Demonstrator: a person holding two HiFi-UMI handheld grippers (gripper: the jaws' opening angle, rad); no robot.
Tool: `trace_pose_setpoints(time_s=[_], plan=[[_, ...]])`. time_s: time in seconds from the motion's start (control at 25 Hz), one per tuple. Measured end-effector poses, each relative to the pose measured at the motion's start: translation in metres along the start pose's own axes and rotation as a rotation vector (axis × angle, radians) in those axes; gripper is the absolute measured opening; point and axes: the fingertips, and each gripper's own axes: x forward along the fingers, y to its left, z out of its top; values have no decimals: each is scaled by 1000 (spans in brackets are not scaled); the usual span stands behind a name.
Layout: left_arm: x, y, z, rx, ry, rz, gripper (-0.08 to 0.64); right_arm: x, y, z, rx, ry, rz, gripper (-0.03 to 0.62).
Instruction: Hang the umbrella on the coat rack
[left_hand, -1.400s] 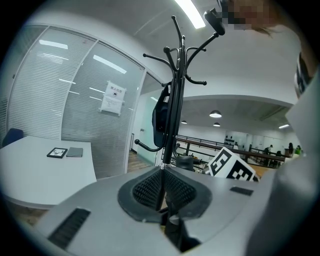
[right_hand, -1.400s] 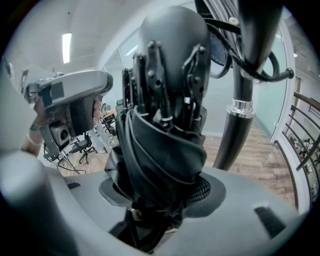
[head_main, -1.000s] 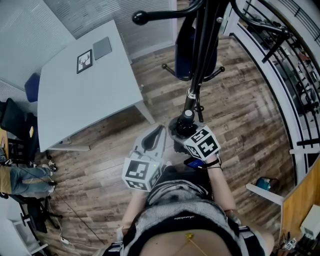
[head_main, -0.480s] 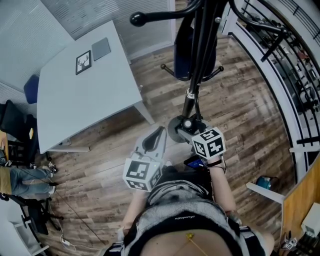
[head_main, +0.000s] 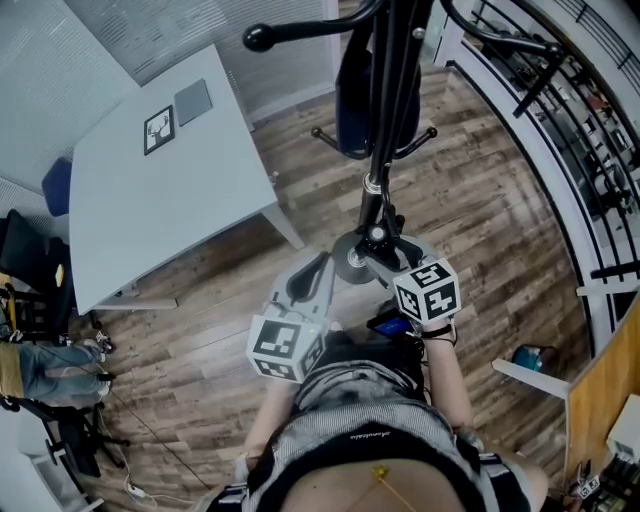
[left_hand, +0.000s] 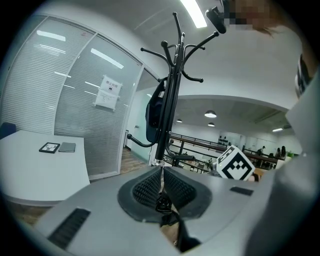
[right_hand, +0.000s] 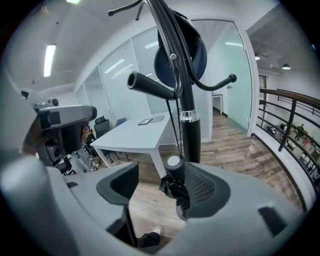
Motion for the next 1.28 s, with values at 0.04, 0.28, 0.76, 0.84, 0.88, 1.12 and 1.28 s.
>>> trace_pose_setpoints(time_s=[0.04, 0.28, 0.76, 0.84, 0.88, 1.12, 1.28], plan=[[0, -1, 0, 0, 0, -3, 18, -2, 1, 1, 1, -7, 0, 287], [-2, -7, -3, 19, 0, -14, 18, -10, 9, 4, -20, -35, 14, 279], [-5, -20, -8, 18, 13, -40, 18, -25, 9, 7, -13, -85, -25, 221], [-5, -22, -9, 18, 15, -45, 18, -27, 10, 8, -4, -95, -20, 207], [-4, -23, -9, 16, 15, -47, 18, -28, 11, 10, 4, -103, -15, 199], [-2, -25, -12, 9, 26, -53, 18, -32, 10, 17, 47, -141, 6, 196], [-1, -29, -14, 15, 35, -65, 18, -35, 9, 22, 36, -156, 2, 190]])
